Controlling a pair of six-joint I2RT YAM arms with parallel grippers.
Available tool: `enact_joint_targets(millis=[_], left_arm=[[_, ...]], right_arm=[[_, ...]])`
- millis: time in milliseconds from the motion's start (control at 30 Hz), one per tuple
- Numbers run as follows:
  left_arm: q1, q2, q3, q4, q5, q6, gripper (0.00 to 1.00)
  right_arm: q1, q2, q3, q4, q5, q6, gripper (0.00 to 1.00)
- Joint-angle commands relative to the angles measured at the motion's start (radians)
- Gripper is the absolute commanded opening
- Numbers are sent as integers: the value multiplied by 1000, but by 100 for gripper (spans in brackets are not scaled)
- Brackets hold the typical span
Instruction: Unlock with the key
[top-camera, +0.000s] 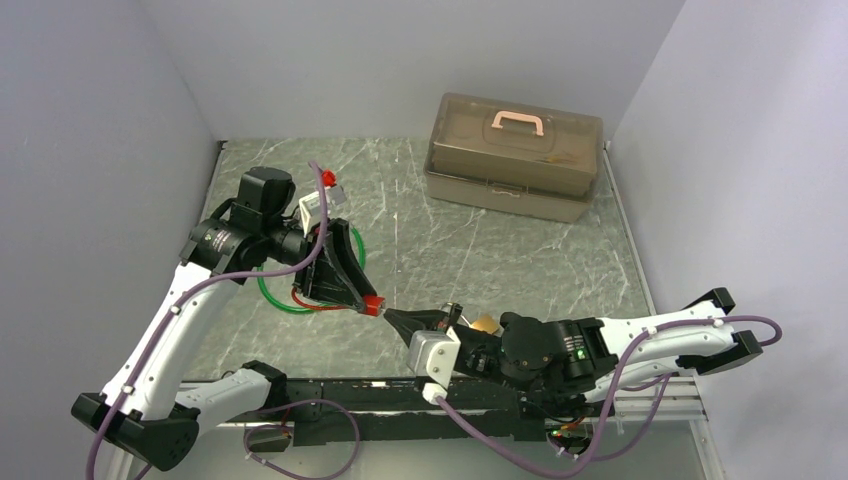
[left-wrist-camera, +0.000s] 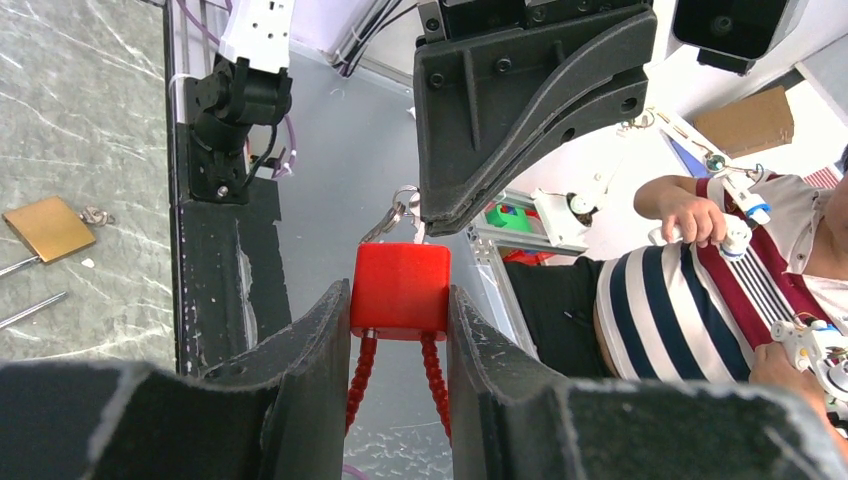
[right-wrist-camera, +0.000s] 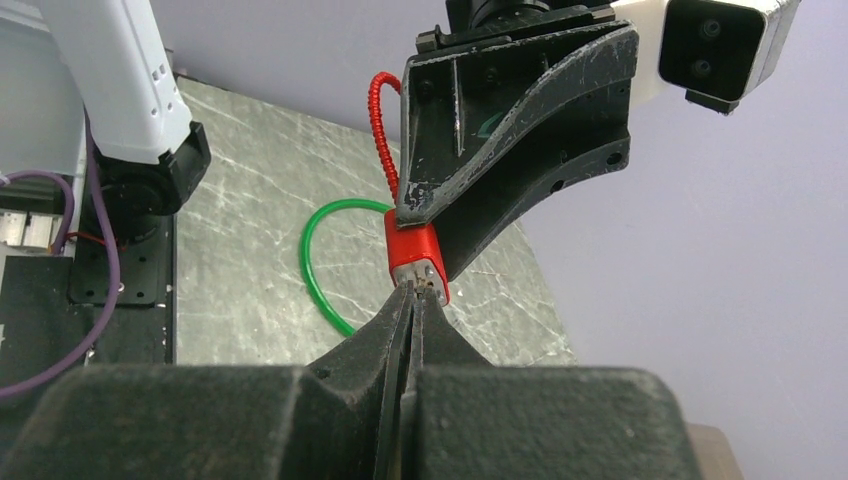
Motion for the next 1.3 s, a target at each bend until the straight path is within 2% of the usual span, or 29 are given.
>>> enact_joint_targets(millis=[0,400,867,1167,1267], left_arm=[[-5,-21,20,10,238,15,0],[-5,-26,34,5,238,18,0],[10,-4,103,-44,240,69,0],[21,1,89,-38,238,73,0],[24,-4,80,-36,238,70,0]], right_arm=[[-11,18,30,72,-10,-5,0],[-30,24,16,41,-34,40,0],[-56,34,-71,143,-134,104,0],[-64,71,-27,91,-177,62,0],[-65,37,-9,37,-193,32,14]])
